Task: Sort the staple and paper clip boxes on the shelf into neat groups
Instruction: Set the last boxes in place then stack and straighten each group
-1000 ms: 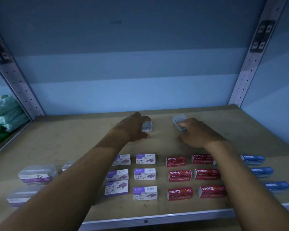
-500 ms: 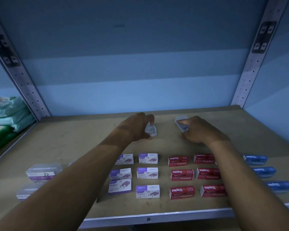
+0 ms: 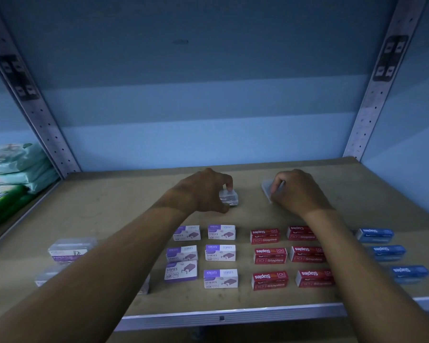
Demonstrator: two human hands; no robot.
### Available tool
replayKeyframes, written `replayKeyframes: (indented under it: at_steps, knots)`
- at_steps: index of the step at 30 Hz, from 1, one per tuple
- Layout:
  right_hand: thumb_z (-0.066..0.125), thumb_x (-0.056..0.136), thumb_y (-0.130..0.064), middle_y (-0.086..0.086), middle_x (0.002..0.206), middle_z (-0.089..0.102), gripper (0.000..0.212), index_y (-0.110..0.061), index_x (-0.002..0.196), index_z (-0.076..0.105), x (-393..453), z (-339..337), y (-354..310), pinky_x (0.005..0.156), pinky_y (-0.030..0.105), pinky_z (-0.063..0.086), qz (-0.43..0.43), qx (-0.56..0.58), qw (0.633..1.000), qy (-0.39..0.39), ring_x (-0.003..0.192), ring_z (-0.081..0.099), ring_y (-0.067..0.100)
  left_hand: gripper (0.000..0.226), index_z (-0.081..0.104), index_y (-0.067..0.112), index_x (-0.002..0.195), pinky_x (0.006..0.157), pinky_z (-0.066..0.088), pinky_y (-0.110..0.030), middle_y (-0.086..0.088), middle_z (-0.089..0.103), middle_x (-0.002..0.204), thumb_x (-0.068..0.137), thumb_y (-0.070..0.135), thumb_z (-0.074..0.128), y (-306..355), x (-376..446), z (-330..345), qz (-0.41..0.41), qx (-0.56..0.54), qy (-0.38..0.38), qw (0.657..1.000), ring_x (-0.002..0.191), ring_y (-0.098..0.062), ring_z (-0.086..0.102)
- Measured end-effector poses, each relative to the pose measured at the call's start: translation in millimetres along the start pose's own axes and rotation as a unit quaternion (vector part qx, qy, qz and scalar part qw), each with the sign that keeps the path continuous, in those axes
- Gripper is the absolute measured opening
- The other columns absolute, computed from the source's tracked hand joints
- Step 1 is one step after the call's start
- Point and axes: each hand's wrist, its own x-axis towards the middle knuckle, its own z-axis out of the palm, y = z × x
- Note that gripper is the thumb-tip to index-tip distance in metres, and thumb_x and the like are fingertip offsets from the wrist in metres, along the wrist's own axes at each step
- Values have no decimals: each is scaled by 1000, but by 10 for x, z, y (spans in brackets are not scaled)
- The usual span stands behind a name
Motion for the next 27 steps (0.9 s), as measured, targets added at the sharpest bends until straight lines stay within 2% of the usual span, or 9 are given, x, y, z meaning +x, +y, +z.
replayKeyframes:
  at_steps: [4, 7, 10, 13, 16, 17, 20, 24, 27]
  knots:
    - [76, 82, -21, 7, 101, 57, 9, -16, 78, 69, -20, 21, -39, 73, 28, 39, 8, 3, 1000, 6, 85, 54, 23, 47, 64, 25, 116, 88, 53, -34, -1, 68, 115, 73, 38, 77, 25, -55, -55, 1, -11, -15, 1000, 100, -19, 63]
    - [72, 83, -17, 9, 105, 56, 6, -14, 82, 68, -23, 0, -63, 73, 28, 38, 16, 14, 1000, 8, 88, 52, 23, 42, 67, 23, 114, 88, 52, -36, 1, 68, 114, 75, 38, 74, 36, -79, -96, 7, -11, -17, 1000, 100, -18, 63]
    - [73, 83, -17, 4, 107, 58, 10, -17, 91, 68, -29, -97, -62, 72, 27, 41, 26, 31, 999, -29, 95, 52, 19, 39, 68, 23, 111, 87, 53, -37, 2, 68, 113, 76, 40, 72, 35, -80, -120, 12, -5, -6, 1000, 98, -18, 62]
    - [68, 84, -16, -4, 105, 63, 16, -24, 98, 71, -40, -224, -37, 67, 18, 42, 44, 58, 994, -86, 99, 56, 14, 39, 68, 22, 111, 87, 53, -38, 2, 68, 114, 77, 41, 72, 29, -73, -125, 7, -12, -10, 1000, 98, -17, 62]
    - [62, 83, -20, -8, 104, 71, 19, -30, 92, 75, -77, -290, -3, 87, 31, 55, 57, 109, 984, -127, 100, 67, 15, 38, 68, 21, 113, 88, 53, -38, 2, 67, 117, 80, 39, 71, 37, -79, -125, 4, -20, -21, 1000, 101, -16, 62]
    - [61, 84, -16, -5, 101, 73, 20, -29, 91, 76, -96, -302, 0, 88, 34, 58, 63, 133, 979, -138, 96, 70, 17, 38, 68, 21, 114, 89, 53, -37, 2, 67, 117, 81, 39, 71, 40, -84, -125, 5, -23, -25, 999, 101, -16, 62]
    - [58, 91, -4, 2, 101, 73, 27, -23, 94, 77, -133, -338, 9, 77, 28, 61, 84, 179, 967, -163, 90, 72, 17, 37, 67, 21, 116, 90, 52, -36, 2, 66, 119, 84, 39, 67, 52, -101, -127, 10, -28, -35, 999, 103, -17, 61]
    - [56, 97, -5, 2, 104, 74, 24, -18, 98, 77, -122, -344, 31, 69, 21, 60, 90, 196, 964, -156, 90, 73, 15, 36, 65, 22, 120, 92, 50, -36, 2, 65, 123, 88, 38, 62, 57, -109, -134, 5, -24, -43, 999, 106, -17, 60]
    - [58, 97, -12, 1, 102, 76, 22, -21, 95, 78, -92, -296, 44, 78, 30, 63, 82, 184, 970, -137, 88, 75, 16, 38, 63, 22, 124, 95, 49, -37, 1, 63, 126, 89, 37, 61, 52, -98, -119, 1, -19, -48, 999, 110, -18, 60]
